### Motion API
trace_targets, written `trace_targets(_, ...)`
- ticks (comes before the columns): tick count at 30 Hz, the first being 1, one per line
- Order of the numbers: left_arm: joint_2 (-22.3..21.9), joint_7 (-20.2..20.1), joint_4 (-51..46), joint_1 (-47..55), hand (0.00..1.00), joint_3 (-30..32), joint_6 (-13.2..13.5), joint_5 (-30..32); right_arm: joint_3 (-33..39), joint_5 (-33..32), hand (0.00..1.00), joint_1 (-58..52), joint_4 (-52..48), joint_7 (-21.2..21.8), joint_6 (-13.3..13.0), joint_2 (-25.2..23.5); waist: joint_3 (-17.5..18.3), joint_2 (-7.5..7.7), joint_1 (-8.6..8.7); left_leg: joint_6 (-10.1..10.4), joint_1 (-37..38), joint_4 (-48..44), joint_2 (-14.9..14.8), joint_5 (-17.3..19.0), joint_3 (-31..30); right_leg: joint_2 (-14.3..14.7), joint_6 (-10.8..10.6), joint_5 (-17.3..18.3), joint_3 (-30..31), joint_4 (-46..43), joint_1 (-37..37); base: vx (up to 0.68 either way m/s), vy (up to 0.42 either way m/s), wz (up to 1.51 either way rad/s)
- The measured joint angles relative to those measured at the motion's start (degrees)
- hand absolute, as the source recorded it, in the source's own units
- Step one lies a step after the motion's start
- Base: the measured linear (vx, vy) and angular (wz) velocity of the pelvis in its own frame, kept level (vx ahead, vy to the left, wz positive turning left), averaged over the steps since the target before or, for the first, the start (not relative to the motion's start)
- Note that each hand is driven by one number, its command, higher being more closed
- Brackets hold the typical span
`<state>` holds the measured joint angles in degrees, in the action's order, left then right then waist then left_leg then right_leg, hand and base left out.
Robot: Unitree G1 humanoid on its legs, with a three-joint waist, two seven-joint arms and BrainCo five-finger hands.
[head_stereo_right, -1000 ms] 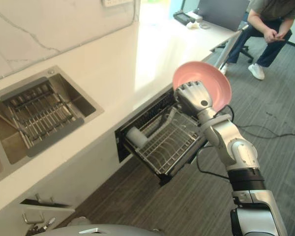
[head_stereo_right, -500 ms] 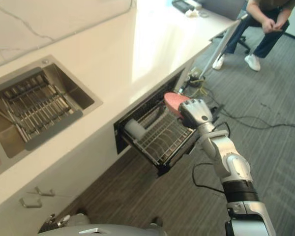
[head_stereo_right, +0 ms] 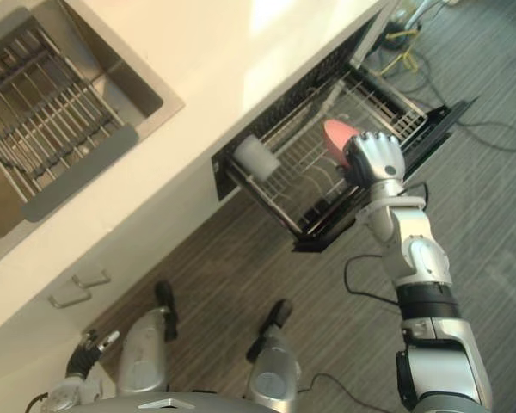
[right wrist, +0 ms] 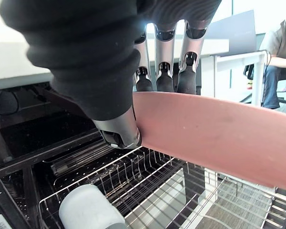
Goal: Walk over to the sink, pick up the cup, carry it to the dishwasher, place the cup inside the dishwasher, then close the dishwasher door
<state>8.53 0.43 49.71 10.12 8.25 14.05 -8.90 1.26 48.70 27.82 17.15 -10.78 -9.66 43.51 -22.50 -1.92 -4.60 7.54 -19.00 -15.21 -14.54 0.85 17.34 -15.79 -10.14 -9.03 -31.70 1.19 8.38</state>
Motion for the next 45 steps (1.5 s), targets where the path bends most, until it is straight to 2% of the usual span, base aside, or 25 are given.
trace_targets(5, 0.7, -0.8, -1.9, -0.8, 0.00, -0.5, -0.5, -3.3, -3.7, -0.1, 1.00, 7.0, 3.8, 0.2, 1.3, 2.5, -3.8, -1.12, -1.13, -0.4, -2.2, -0.2, 0.5, -0.3, -1.0, -0.2, 0.2, -0.7, 0.0, 0.2, 2.0, -0.05, 0.034, 0.03)
trace_targets(8, 0.7, -0.9, -2.4, -1.6, 0.00, -1.7, -0.8, -5.1, -7.2, -2.4, 1.00, 11.3, 7.3, 0.5, 2.4, 4.3, -4.3, -2.03, -1.92, -0.4, -4.4, -0.2, 1.4, -0.4, -3.1, -0.6, 0.2, -1.2, 0.0, 0.3, 3.9, -0.03, 0.039, 0.04)
trace_targets(9, 0.7, -1.0, -2.6, -1.8, 0.00, -1.7, -1.1, -5.6, -7.7, -2.7, 1.00, 12.2, 8.2, 0.5, 2.6, 4.6, -4.5, -2.25, -1.90, -0.5, -4.8, -0.2, 1.6, -0.4, -3.3, -0.7, 0.2, -1.3, -0.1, 0.3, 4.3, -0.03, 0.052, 0.06)
trace_targets(13, 1.3, -1.6, -3.7, -2.9, 0.00, -2.4, -1.8, -7.4, -9.9, -8.1, 1.00, 16.0, 14.3, 2.4, 4.9, 6.1, -5.2, -3.46, -3.58, -1.0, -6.0, 0.4, 2.3, -0.9, -3.3, -1.3, 0.2, -1.8, -0.1, 0.3, 5.8, -0.02, 0.048, 0.03)
trace_targets(17, 1.8, -1.9, -4.3, -2.9, 0.00, -4.8, -2.2, -9.1, -10.4, -10.7, 1.00, 20.1, 17.8, 2.6, 6.2, 7.1, -5.8, -5.14, -4.16, -1.0, -7.0, 1.7, 3.2, -1.6, -3.4, -2.0, 0.2, -2.3, 0.4, 0.3, 7.8, -0.02, 0.021, -0.02)
trace_targets(18, 1.8, -1.9, -4.3, -3.1, 0.00, -5.0, -2.3, -9.1, -10.4, -10.7, 0.00, 20.6, 18.0, 2.6, 6.4, 7.5, -6.0, -5.45, -4.24, -1.1, -7.4, 1.7, 3.2, -1.7, -3.4, -2.0, 0.2, -2.5, 0.5, 0.4, 8.2, -0.04, 0.039, -0.03)
trace_targets(20, 1.7, -1.9, -4.4, -3.8, 0.00, -6.2, -2.7, -9.6, -10.4, -11.2, 0.00, 21.0, 18.9, 2.5, 7.5, 8.8, -6.3, -6.21, -4.66, -1.3, -8.2, 1.9, 3.5, -2.0, -3.4, -2.1, 0.3, -2.7, 0.8, 0.4, 9.2, -0.03, 0.035, 0.00)
trace_targets(23, 1.6, -1.9, -5.3, -3.7, 0.00, -7.0, -2.9, -10.1, -10.4, -12.4, 0.00, 21.3, 20.3, 2.4, 8.9, 8.8, -6.4, -6.44, -4.66, -1.3, -8.1, 2.1, 3.6, -2.2, -3.4, -2.2, 0.3, -2.8, 1.0, 0.4, 9.5, -0.01, 0.020, -0.02)
trace_targets(25, 1.6, -1.9, -5.8, -3.7, 0.00, -7.6, -2.8, -10.1, -10.3, -15.2, 0.00, 21.5, 20.3, 1.9, 9.7, 8.8, -6.4, -6.47, -4.53, -1.3, -8.0, 2.1, 3.6, -2.2, -3.4, -2.2, 0.4, -2.8, 1.2, 0.4, 9.5, -0.01, 0.023, -0.05)
trace_targets(28, 1.5, -2.0, -6.6, -3.7, 0.00, -8.7, -2.8, -10.1, -9.4, -22.6, 0.00, 21.4, 20.1, 1.9, 9.7, 8.8, -6.3, -6.56, -4.29, -1.3, -7.8, 2.1, 3.6, -2.2, -3.4, -2.3, 0.4, -2.8, 1.4, 0.3, 9.4, -0.01, 0.017, -0.03)
trace_targets(33, 1.0, -2.0, -7.6, -3.5, 0.00, -8.9, -2.6, -10.1, -0.6, -37.2, 0.00, 19.0, 17.9, 3.1, 7.8, 6.8, -6.3, -7.07, -4.00, -1.3, -5.3, 2.3, 3.7, -2.2, -3.4, -2.4, 0.4, -2.8, 1.5, 0.0, 7.3, -0.01, 0.020, -0.02)
trace_targets(35, 0.0, -2.0, -7.7, -3.5, 0.00, -8.8, -2.5, -10.0, 4.2, -44.9, 0.00, 17.0, 13.1, 4.9, 5.8, 4.6, -6.3, -7.07, -3.21, -1.3, -4.3, 2.4, 3.7, -2.2, -3.4, -2.5, 0.4, -2.8, 1.7, -0.3, 6.6, -0.03, 0.026, -0.04)
trace_targets(37, -1.1, -1.9, -7.8, -3.5, 0.00, -8.7, -2.4, -9.7, 8.3, -51.1, 0.00, 15.6, 10.8, 6.0, 4.8, 2.4, -6.3, -7.06, -2.69, -1.3, -3.6, 2.5, 3.8, -2.2, -3.4, -2.6, 0.4, -2.8, 2.0, -0.4, 6.1, -0.05, 0.031, -0.05)
trace_targets(40, -2.6, -1.6, -7.8, -3.1, 0.00, -8.3, -1.8, -8.8, 15.2, -59.1, 0.00, 12.8, 10.2, 6.5, 4.9, -0.7, -6.3, -6.99, -2.18, -1.2, -1.1, 3.1, 4.0, -2.2, -3.3, -2.8, 0.2, -2.5, 2.5, -0.9, 4.3, -0.04, 0.025, -0.05)
trace_targets(43, -3.1, -0.8, -7.3, -1.6, 0.00, -8.2, -0.5, -7.7, 22.8, -65.7, 0.00, 9.7, 8.8, 3.8, 5.7, -3.3, -6.2, -6.71, -1.09, -0.9, 1.2, 3.9, 4.0, -2.4, -3.3, -2.9, 0.0, -1.9, 2.7, -1.6, 2.8, -0.04, 0.018, -0.04)
trace_targets(45, -3.2, 0.1, -5.5, -0.3, 0.00, -7.4, 0.1, -7.7, 27.4, -70.2, 0.00, 6.6, 8.3, 0.1, 6.4, -5.0, -4.9, -5.74, 0.16, -0.7, 2.6, 5.4, 4.0, -3.0, -3.1, -3.0, 0.1, -1.5, 2.9, -2.2, 2.3, -0.02, 0.001, -0.04)
